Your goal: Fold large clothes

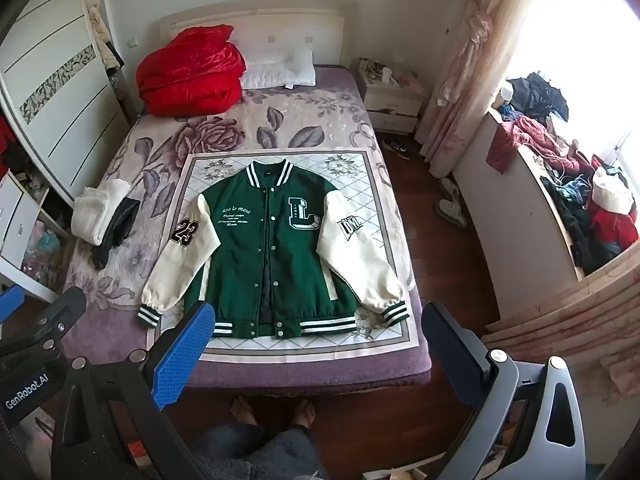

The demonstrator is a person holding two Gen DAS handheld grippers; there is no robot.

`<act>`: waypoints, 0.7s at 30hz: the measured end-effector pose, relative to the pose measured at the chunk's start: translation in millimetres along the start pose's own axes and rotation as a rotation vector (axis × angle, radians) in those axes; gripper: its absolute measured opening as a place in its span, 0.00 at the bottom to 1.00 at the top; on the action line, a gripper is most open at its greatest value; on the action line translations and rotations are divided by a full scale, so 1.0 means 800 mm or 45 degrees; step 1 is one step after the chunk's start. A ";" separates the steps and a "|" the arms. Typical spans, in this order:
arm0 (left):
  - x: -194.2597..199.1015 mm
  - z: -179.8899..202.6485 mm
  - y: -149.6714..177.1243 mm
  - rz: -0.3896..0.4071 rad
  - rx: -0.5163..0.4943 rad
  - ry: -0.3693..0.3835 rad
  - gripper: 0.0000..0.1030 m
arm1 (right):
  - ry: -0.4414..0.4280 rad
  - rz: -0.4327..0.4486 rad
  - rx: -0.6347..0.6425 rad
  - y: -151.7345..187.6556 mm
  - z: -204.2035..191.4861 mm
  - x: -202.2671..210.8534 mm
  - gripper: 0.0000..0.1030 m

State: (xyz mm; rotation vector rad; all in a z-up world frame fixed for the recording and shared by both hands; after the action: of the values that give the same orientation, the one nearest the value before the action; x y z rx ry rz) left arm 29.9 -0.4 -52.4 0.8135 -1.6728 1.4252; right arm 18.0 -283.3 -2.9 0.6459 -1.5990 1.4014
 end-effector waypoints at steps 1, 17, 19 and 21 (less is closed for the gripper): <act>0.001 0.000 0.000 0.010 -0.002 -0.008 1.00 | -0.001 0.000 -0.001 0.000 0.000 0.001 1.00; 0.001 0.000 -0.001 0.021 -0.007 -0.014 1.00 | 0.006 0.011 -0.004 -0.001 0.001 0.005 1.00; 0.001 0.000 -0.001 0.022 -0.008 -0.015 1.00 | 0.005 0.024 0.007 0.001 0.005 0.006 1.00; 0.001 0.001 -0.006 0.021 -0.009 -0.016 1.00 | 0.006 0.026 0.008 0.001 0.006 0.004 1.00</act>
State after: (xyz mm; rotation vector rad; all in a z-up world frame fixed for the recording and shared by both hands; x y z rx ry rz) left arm 33.8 -1.7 -49.2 0.8076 -1.6971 1.4273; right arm 14.4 -287.3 -0.2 0.6311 -1.6023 1.4226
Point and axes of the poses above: each gripper's, at about its wrist camera, not at the fingertips, and x roughly against the way its jaws point, z to its right, y to its underside, the point moved 6 cm from there along -x, roughly the way its jaws point, and after that the axes turned 9 degrees about -x, right-handed, at the moved point
